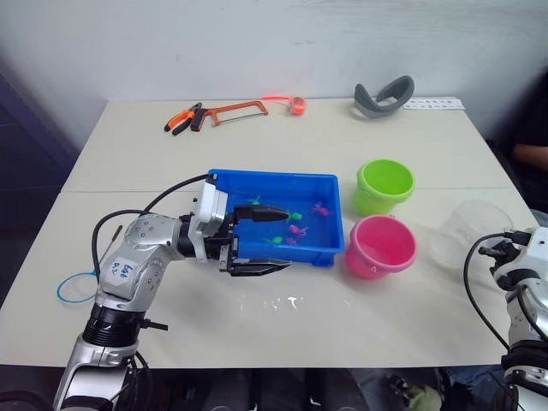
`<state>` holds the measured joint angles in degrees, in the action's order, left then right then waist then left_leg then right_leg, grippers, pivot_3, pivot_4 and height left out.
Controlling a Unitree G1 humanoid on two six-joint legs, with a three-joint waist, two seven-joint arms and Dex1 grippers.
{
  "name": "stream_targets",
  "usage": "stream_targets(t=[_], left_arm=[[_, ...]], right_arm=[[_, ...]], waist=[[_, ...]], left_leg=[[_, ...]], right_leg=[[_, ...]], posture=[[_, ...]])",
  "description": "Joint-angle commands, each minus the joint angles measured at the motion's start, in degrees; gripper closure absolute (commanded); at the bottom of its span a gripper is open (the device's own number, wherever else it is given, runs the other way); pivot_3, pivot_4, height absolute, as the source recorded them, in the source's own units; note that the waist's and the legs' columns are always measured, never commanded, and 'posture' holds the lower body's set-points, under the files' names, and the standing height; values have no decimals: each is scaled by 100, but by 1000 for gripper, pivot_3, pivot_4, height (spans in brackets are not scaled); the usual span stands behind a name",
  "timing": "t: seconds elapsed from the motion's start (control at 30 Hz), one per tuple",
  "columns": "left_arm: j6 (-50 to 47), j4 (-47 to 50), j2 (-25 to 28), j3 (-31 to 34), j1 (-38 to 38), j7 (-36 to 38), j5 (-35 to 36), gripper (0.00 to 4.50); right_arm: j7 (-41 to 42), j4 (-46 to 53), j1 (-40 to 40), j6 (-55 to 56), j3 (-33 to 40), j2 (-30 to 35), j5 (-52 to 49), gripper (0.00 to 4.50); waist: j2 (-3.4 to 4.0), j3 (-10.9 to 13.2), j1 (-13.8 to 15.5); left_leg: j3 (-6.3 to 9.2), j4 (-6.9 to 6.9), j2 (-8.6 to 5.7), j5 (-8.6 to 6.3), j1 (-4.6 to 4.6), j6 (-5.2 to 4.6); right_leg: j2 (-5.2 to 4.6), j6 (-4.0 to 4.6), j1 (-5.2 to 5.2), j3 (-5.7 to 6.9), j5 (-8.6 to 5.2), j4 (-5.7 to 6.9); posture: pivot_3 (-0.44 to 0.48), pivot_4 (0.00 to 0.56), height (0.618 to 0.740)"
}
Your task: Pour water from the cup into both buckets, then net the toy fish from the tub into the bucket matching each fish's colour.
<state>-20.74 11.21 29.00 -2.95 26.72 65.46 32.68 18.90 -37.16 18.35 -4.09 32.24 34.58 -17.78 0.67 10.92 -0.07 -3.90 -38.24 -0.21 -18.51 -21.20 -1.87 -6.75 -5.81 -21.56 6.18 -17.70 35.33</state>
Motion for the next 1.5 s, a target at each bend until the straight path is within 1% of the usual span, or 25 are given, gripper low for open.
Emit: stream_targets(t=[0.03, 0.1, 0.17, 0.23, 0.27, 0.3, 0.33, 0.4, 0.5, 0.57, 0.63, 0.7, 0.8, 0.87, 0.93, 0.97, 1.03, 1.1, 1.2, 1.27, 1.3, 1.37, 1.43, 1.5], left_arm=[[-99, 289, 134, 83, -11, -13, 117, 0], [-181, 298, 217, 86, -23, 14, 136, 0], [-192, 278, 260, 98, 3, 45, 133, 0], [-121, 279, 314, 118, 28, 88, 78, 0], [-121, 301, 348, 133, 34, 102, 82, 0], [-316, 329, 349, 250, 82, -8, 258, 0], [-466, 340, 371, 353, 118, -72, 398, 0], [-627, 366, 447, 471, 113, -112, 537, 0], [-580, 349, 652, 583, -111, -11, 484, 0], [-556, 313, 754, 681, -237, -5, 473, 0], [-436, 187, 808, 833, -313, -110, 377, 0], [-11, -20, 856, 997, -400, -186, 113, 0], [232, -254, 872, 1557, -602, -506, 123, 0], [714, -453, 833, 1918, -811, -761, -104, 0], [919, -605, 822, 2271, -1049, -1013, -172, 0], [940, -678, 833, 2510, -1225, -1167, -169, 0], [927, -671, 822, 2893, -1582, -1446, -124, 0], [924, -506, 800, 3219, -2091, -1607, -92, 0], [799, -263, 724, 3724, -2843, -1880, 16, 0], [711, -120, 598, 4100, -3274, -2226, 65, 0], [706, -99, 524, 4282, -3465, -2369, 80, 0], [1255, -262, 355, 4654, -3867, -2763, -433, 0], [1506, -387, 32, 5179, -4225, -3207, -461, 0], [1591, -428, -278, 5559, -4673, -3376, -337, 0]], right_arm=[[-45, -34, -75, 172, 216, 30, -191, 4085], [-26, 43, -159, 243, 271, 18, -284, 3346], [31, 237, -367, 189, 277, 41, -341, 2431], [97, 627, -701, 15, 315, 46, -443, 1248], [117, 836, -861, -78, 340, 37, -510, 864], [116, 1257, -1178, -207, 357, 21, -538, 351], [98, 1713, -1516, -345, 409, -5, -583, 10], [15, 2425, -2014, -592, 573, -77, -733, 10], [33, 3301, -2681, -831, 1057, -147, -1096, 10], [197, 3887, -3026, -955, 1358, -189, -1446, 10], [670, 4769, -3349, -843, 1539, -218, -1906, 10], [901, 5476, -3555, -1122, 1621, -55, -2328, 10], [1015, 6189, -3393, -1615, 1639, 267, -3161, 10], [1324, 6765, -3440, -1781, 1328, 536, -3318, 10], [1198, 7222, -3289, -2065, 1022, 632, -3732, 10], [1196, 7396, -3087, -2100, 768, 660, -3860, 10], [1328, 7539, -2711, -1946, 378, 563, -3892, 10], [1766, 7482, -2455, -1793, -52, 545, -3742, 10], [2624, 7347, -2349, -1448, -753, 691, -3137, 10], [2987, 7133, -2197, -1074, -1207, 657, -2627, 10], [3179, 7024, -2115, -917, -1390, 603, -2499, 10], [3543, 6833, -2041, -491, -1683, 458, -2233, 10], [3801, 6809, -2091, -240, -1846, 303, -2204, 10], [3994, 6792, -2157, -54, -1948, 210, -2158, 10]], waist=[[0, 0, 3], [0, 0, 4], [0, 0, 8], [0, 0, 12], [0, 0, 9], [1, 0, 14], [3, 0, 28], [3, -1, 24], [6, -2, 20], [7, -1, 11], [8, -1, 7], [7, 0, -5], [4, 1, -7], [3, 1, 6], [-3, 3, 23], [-13, 3, 23], [-16, 5, 6], [-27, 6, 8], [-33, 5, 12], [-46, 10, 50], [-50, 10, 67], [-61, 6, 63], [-63, 5, 59], [-64, 5, 61]], left_leg=[[0, 0, 0, 0, 0, 0], [0, 0, 0, 0, -1, 0], [2, 2, 0, 0, -1, 0], [2, 2, 0, 0, -3, 0], [4, 3, 0, 0, -3, 0], [3, 3, 0, 0, -2, 0], [3, 3, 0, 0, -3, 0], [8, 5, 4, -1, -2, 2], [8, 8, 2, -2, 0, 3], [5, 8, -2, -2, 1, 2], [2, 11, -4, -3, 7, 1], [3, 15, 1, -5, 8, 4], [-3, 15, 1, -5, 15, 3], [3, 15, 1, -6, 13, 1], [6, 21, 1, -10, 13, -3], [11, 21, 3, -11, 7, -2], [10, 20, 2, -15, 2, -9], [9, 18, -3, -21, -1, -19], [3, 15, -5, -37, -3, -31], [8, 12, -6, -43, -8, -36], [8, 10, -6, -45, -8, -36], [6, 7, -6, -46, -8, -36], [4, 8, -6, -50, -4, -33], [5, 10, -3, -55, -3, -30]], right_leg=[[-1, 0, 0, 0, 0, 0], [-1, 0, 0, 0, 0, 0], [-1, 0, 0, 1, 0, -2], [-2, 0, 0, 2, 0, -3], [-2, 0, 0, 2, 0, -5], [-2, 0, 0, 1, 0, -5], [-3, 0, 0, 1, 0, -5], [-8, 0, 1, 0, 0, -7], [-36, 0, 0, 2, 0, -5], [-41, 0, 0, 1, 0, -4], [-43, 0, 1, -3, 0, -8], [-40, 0, -1, -4, 0, -23], [-41, 2, -1, -10, 0, -20], [-44, 2, -1, -5, 1, -22], [-48, 3, -2, -1, 0, -27], [-46, 3, -2, 4, 0, -26], [-51, 3, -2, 7, 0, -22], [-63, 1, -1, 15, 1, -28], [-69, -3, 1, 16, 2, -39], [-70, -3, 3, 18, 2, -45], [-70, -3, 4, 18, 2, -49], [-71, -7, 8, 17, 4, -58], [-71, -6, 8, 17, 4, -71], [-70, -6, 8, 17, 4, -74]], posture=[[0, 150, 740], [0, 150, 740], [0, 150, 740], [0, 150, 740], [0, 150, 740], [0, 150, 740], [0, 150, 740], [0, 150, 740], [0, 150, 740], [0, 150, 740], [0, 150, 740], [0, 150, 740], [0, 150, 740], [0, 150, 740], [0, 150, 740], [0, 150, 740], [0, 150, 740], [0, 150, 740], [0, 150, 740], [0, 150, 740], [0, 150, 740], [0, 150, 740], [0, 150, 740], [0, 150, 740]])
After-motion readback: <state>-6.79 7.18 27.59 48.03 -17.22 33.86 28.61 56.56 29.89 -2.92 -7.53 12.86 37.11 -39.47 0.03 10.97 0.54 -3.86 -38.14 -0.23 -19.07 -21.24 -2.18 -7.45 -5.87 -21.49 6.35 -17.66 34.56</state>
